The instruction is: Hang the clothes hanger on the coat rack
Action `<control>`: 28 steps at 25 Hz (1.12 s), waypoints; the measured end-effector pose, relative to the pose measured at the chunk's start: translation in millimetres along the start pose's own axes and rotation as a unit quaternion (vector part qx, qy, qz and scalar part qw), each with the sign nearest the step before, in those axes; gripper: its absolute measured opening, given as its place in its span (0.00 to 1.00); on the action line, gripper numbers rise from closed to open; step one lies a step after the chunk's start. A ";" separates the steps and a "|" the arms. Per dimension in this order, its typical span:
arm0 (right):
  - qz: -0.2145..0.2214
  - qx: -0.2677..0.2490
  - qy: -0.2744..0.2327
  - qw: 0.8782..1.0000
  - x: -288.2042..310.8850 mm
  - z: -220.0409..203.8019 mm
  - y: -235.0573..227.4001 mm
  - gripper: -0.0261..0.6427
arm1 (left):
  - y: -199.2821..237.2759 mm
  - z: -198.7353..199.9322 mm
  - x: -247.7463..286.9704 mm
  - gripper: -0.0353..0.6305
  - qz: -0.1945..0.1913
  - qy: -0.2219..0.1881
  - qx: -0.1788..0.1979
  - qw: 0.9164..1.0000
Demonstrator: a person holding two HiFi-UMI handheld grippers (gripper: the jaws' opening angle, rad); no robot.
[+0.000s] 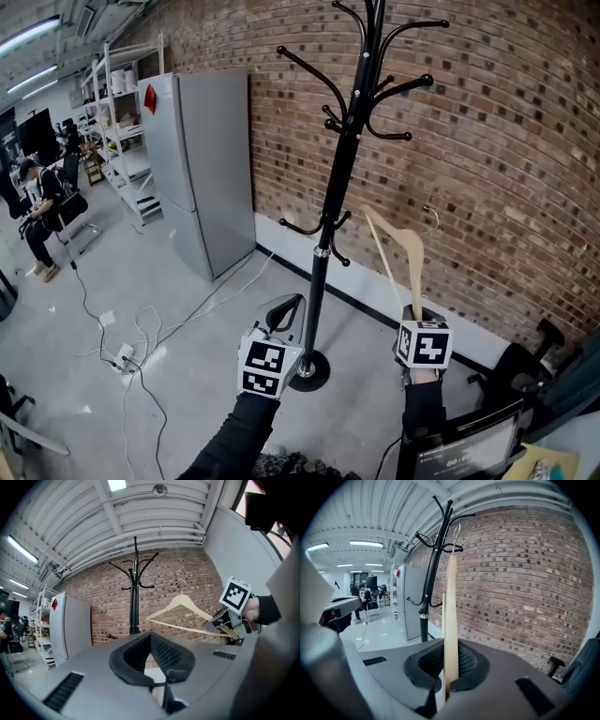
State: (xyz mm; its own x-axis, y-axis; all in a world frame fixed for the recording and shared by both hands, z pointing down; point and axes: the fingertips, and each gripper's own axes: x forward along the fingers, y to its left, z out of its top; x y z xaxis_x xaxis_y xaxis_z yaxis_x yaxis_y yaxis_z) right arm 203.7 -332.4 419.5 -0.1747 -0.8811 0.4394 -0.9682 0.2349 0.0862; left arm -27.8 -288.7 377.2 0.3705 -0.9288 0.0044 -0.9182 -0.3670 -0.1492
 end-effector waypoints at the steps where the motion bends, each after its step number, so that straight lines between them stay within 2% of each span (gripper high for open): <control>1: 0.000 -0.001 -0.002 1.000 3.2 3.6 0.5 0.05 | 2.8 0.5 3.4 0.06 0.000 -0.001 0.001 1.000; 7: -0.003 -0.007 -0.007 1.000 25.0 18.6 8.7 0.05 | 18.5 1.3 30.0 0.06 -0.011 -0.013 -0.001 1.000; 14: -0.027 -0.002 -0.010 1.000 51.2 43.5 4.5 0.05 | 41.6 -1.7 70.0 0.06 -0.037 -0.015 -0.005 0.999; 28: -0.049 -0.027 -0.032 0.998 102.2 115.2 9.4 0.05 | 99.2 1.2 123.3 0.06 -0.046 -0.029 -0.012 0.998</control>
State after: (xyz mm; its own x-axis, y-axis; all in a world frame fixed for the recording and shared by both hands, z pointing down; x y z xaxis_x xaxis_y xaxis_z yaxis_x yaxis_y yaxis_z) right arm 156.2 -467.6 362.2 -0.0915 -0.9249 0.3690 -0.9704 0.1659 0.1754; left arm -73.0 -439.6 361.8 0.4593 -0.8874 -0.0399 -0.8833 -0.4516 -0.1262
